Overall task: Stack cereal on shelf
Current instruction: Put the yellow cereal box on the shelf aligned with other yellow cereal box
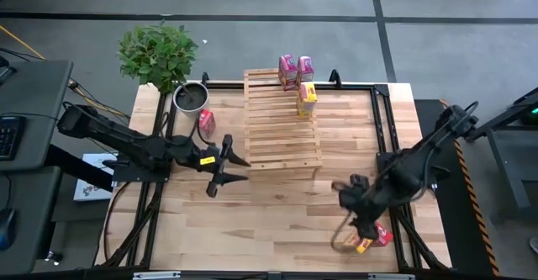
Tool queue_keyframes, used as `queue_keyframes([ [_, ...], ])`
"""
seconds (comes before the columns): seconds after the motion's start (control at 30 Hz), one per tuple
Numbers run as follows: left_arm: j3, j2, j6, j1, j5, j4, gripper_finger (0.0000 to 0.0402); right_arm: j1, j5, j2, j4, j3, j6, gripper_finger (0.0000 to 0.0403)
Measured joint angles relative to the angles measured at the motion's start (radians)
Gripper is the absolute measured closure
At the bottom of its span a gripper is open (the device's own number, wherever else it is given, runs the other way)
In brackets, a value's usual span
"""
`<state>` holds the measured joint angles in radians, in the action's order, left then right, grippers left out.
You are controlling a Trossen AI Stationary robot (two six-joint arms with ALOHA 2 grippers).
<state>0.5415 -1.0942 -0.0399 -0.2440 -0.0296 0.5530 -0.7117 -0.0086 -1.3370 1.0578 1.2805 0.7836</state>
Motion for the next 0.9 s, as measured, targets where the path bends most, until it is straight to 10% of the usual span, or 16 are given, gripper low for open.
queue_keyframes([
  [0.5,0.0,0.0,-0.018,0.0,-0.146,0.037,0.0232,-0.172,-0.089,-0.321,0.178,0.188,-0.294,0.0158],
  [0.9,0.0,0.0,-0.038,0.0,-0.176,0.037,0.0232,-0.291,0.062,-0.351,0.194,0.187,-0.31,0.0158],
])
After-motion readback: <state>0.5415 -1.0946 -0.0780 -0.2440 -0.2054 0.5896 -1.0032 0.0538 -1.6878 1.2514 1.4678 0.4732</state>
